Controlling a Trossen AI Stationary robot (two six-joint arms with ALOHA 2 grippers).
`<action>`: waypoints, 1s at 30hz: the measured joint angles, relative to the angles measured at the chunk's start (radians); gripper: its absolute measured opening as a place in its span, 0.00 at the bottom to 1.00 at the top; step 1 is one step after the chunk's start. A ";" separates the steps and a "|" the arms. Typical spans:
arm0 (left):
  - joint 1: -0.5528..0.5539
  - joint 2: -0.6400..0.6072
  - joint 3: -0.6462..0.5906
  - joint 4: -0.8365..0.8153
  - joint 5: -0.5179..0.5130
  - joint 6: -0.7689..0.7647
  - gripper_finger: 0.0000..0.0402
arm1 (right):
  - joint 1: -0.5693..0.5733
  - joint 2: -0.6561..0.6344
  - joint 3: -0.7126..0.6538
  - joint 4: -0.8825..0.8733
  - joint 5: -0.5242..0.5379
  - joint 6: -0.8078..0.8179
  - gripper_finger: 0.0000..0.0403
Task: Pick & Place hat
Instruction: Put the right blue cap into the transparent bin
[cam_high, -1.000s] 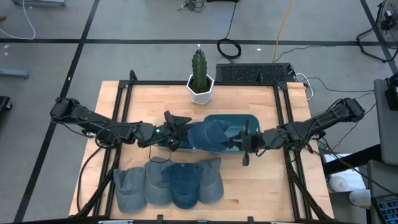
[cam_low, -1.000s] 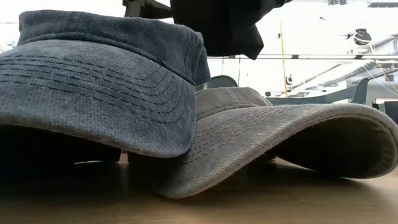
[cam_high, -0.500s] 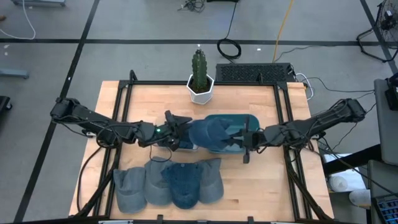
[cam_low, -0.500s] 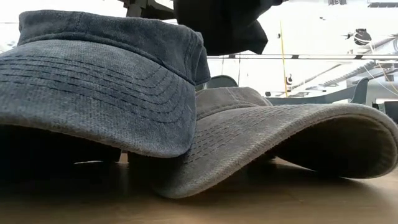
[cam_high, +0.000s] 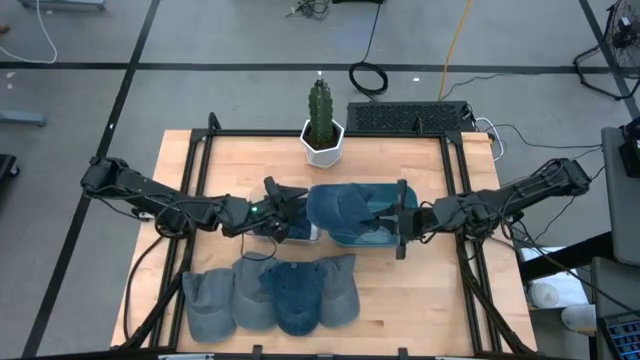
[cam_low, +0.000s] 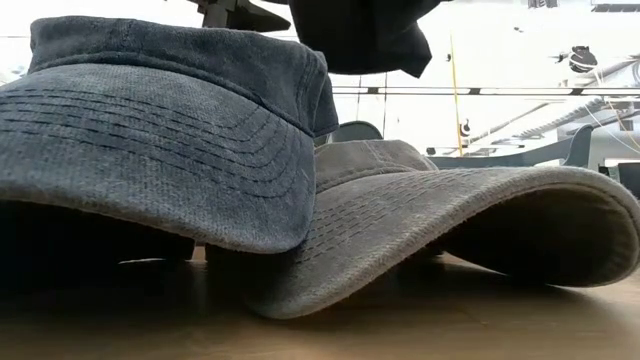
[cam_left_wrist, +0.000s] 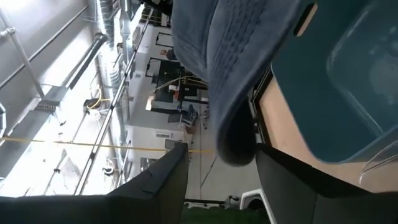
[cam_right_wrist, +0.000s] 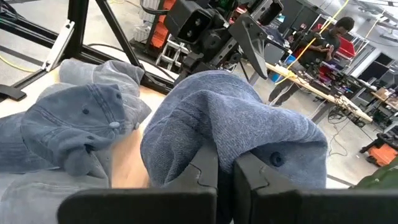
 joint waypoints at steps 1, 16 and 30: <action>0.000 0.000 0.000 0.000 0.009 0.001 0.48 | -0.005 0.000 0.000 0.000 -0.003 0.001 0.00; 0.012 -0.001 0.000 0.055 0.190 0.004 0.47 | -0.031 0.022 0.000 0.028 -0.134 0.029 0.00; 0.028 -0.001 0.000 0.054 0.262 -0.026 0.36 | -0.034 0.049 0.001 0.068 -0.161 0.011 0.00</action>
